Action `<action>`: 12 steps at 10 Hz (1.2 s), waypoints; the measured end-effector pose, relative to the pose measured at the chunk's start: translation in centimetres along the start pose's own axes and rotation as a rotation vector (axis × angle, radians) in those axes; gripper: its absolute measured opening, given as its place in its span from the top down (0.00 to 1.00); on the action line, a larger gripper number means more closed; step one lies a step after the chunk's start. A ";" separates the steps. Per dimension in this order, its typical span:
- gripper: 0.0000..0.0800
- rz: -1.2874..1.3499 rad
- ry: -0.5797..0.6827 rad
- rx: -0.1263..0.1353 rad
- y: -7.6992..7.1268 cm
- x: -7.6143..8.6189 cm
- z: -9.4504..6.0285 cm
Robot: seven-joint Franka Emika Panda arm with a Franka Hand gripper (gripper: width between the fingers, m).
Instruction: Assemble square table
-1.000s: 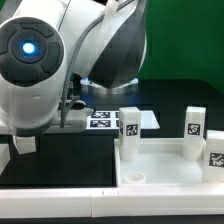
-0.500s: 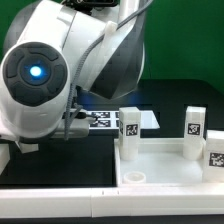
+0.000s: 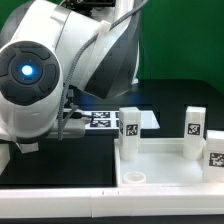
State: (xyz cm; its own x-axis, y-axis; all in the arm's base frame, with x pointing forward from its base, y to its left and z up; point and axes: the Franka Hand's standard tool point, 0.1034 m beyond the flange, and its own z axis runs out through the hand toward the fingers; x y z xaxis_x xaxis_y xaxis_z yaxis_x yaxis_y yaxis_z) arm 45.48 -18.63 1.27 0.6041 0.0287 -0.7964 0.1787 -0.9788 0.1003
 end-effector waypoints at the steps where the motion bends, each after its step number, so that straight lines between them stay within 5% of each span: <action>1: 0.65 0.000 0.000 0.000 0.0 0.0 0.0; 3: 0.64 0.000 0.028 -0.004 0.0 0.1 -0.7; 5: 0.64 -0.013 0.048 0.025 -1.2 -1.3 -5.0; 6: 0.64 -0.031 0.144 0.036 -0.5 -1.6 -7.4; 7: 0.64 -0.056 0.242 0.016 1.1 -1.6 -8.1; 8: 0.64 -0.067 0.348 -0.014 2.4 -1.0 -6.8; 11: 0.64 -0.041 0.477 0.001 1.8 -1.3 -7.3; 12: 0.64 -0.021 0.519 0.038 -0.2 -1.6 -9.3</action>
Offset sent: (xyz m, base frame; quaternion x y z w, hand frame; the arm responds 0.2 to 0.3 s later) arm 0.0258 0.0460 0.0414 0.0274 -0.0172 0.0008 0.9995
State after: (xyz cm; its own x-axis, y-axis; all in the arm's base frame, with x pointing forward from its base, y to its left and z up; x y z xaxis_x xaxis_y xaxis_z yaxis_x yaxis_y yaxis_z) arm 51.65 -16.56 8.05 0.9082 0.1356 -0.3961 0.1723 -0.9833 0.0585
